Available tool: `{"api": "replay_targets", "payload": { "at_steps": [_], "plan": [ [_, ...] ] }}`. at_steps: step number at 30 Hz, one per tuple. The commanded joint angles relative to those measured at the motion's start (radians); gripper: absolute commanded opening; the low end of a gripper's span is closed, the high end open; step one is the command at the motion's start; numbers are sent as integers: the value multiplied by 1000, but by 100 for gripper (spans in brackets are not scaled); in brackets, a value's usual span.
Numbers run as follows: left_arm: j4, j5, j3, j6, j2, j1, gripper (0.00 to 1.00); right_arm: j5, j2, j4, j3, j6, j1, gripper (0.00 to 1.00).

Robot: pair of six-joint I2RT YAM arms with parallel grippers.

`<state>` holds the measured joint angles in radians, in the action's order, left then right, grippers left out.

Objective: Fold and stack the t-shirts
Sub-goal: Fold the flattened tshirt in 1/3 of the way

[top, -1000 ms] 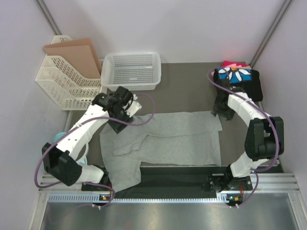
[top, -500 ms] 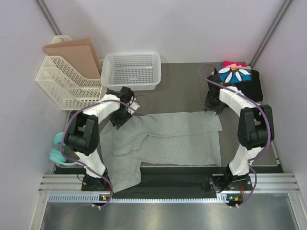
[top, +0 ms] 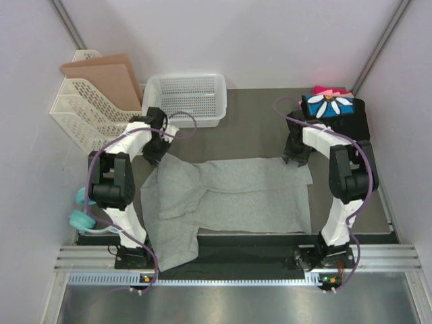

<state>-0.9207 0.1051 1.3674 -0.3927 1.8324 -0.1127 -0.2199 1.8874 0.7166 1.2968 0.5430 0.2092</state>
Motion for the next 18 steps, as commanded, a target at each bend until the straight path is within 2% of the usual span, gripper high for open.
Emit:
{"api": "replay_targets", "payload": {
  "at_steps": [1,4,8,12,18],
  "plan": [
    [-9,-174,130,61,-10,-4,30,-21,28,-32,15,8,6,49],
    [-55,-241,200,98,27,-4,30,-36,58,-32,33,5,6,48],
    [-53,-300,194,121,62,-8,30,-47,101,-37,51,-3,-2,47],
    [-1,-274,121,132,87,-18,31,-53,144,-28,71,-5,-34,46],
    [55,-208,32,112,65,-1,34,-29,127,-39,50,-25,-106,46]
  ]
}}
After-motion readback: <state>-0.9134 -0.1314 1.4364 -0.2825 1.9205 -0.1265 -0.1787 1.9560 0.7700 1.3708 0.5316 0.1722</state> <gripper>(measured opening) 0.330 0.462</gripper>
